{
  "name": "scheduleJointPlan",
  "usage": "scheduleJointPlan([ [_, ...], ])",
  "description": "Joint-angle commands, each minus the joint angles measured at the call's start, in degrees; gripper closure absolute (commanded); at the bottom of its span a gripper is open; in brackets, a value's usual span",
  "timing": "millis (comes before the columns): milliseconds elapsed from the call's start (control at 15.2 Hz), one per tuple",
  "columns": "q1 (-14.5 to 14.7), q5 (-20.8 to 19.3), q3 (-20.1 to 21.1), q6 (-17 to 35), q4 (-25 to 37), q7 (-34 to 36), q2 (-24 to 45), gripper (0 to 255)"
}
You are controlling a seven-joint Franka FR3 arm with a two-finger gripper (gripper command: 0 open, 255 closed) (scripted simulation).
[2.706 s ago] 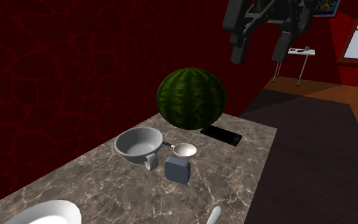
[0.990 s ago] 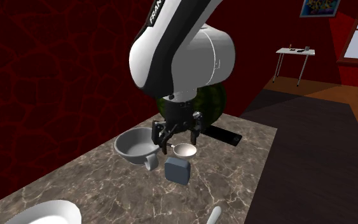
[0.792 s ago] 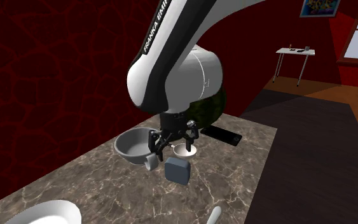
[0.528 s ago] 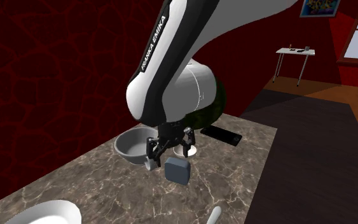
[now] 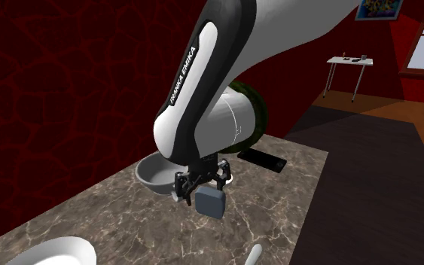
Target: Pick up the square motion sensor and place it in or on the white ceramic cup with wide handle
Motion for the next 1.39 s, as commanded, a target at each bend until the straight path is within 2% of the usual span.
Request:
scheduleJointPlan([
  [0, 0.0, 0.0, 0.0, 0.1, 0.0, 0.0, 0.1, 0],
  [198, 0.0, 0.0, 0.0, 0.1, 0.0, 0.0, 0.1, 0],
  [264, 0.0, 0.0, 0.0, 0.1, 0.0, 0.0, 0.1, 255],
  [858, 0.0, 0.0, 0.0, 0.1, 0.0, 0.0, 0.1, 255],
  [1320, -0.2, 1.2, 0.4, -5.0, 0.5, -0.9, -4.6, 255],
])
